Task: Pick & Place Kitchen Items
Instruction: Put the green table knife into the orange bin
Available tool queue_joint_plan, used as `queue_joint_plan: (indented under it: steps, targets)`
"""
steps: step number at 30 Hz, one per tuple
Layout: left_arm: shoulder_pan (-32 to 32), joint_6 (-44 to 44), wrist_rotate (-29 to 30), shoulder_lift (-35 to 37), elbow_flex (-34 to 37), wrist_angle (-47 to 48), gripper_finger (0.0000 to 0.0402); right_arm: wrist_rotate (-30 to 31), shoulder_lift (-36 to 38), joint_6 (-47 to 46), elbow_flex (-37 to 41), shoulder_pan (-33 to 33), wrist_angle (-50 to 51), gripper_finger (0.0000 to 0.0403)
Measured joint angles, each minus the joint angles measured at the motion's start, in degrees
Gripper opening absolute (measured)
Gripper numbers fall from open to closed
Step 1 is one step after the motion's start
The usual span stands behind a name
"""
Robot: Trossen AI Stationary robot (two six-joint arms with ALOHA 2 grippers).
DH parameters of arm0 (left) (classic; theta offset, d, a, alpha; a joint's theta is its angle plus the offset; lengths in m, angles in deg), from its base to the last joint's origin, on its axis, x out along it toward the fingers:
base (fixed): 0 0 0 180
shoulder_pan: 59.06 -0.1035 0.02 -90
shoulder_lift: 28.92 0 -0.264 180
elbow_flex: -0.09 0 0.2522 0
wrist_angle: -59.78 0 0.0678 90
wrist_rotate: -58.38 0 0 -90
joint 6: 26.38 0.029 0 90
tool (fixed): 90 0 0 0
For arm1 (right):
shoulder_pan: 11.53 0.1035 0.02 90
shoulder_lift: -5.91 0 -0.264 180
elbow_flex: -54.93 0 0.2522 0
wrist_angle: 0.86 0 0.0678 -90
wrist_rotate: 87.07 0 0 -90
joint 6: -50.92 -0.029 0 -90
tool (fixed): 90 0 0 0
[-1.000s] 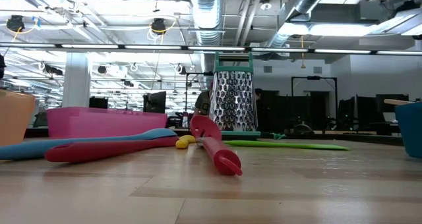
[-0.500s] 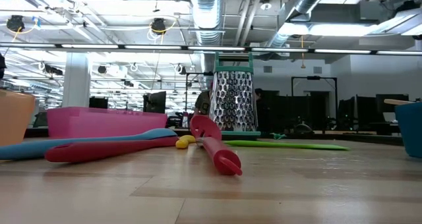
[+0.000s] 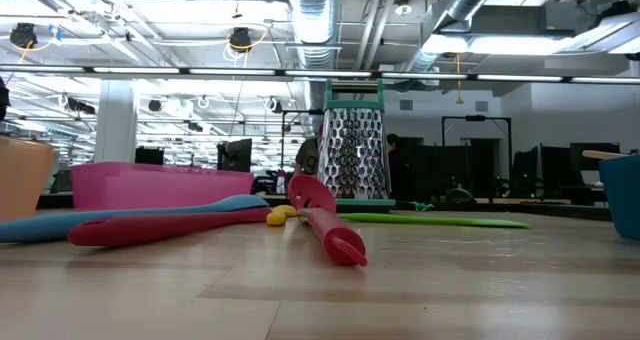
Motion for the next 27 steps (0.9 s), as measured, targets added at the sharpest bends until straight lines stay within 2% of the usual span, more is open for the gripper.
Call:
queue_joint_plan:
  steps: [14,27]
  targets:
    - [0.26,0.01,-1.15,0.80,-1.12,-1.04,0.0176,-0.04,-0.01,0.00,0.00,0.77,0.95,0.0072]
    - [0.60,0.00,-0.15,0.72,-1.12,-1.09,0.0096,-0.04,-0.01,0.00,0.00,1.63,1.15,0.0072]
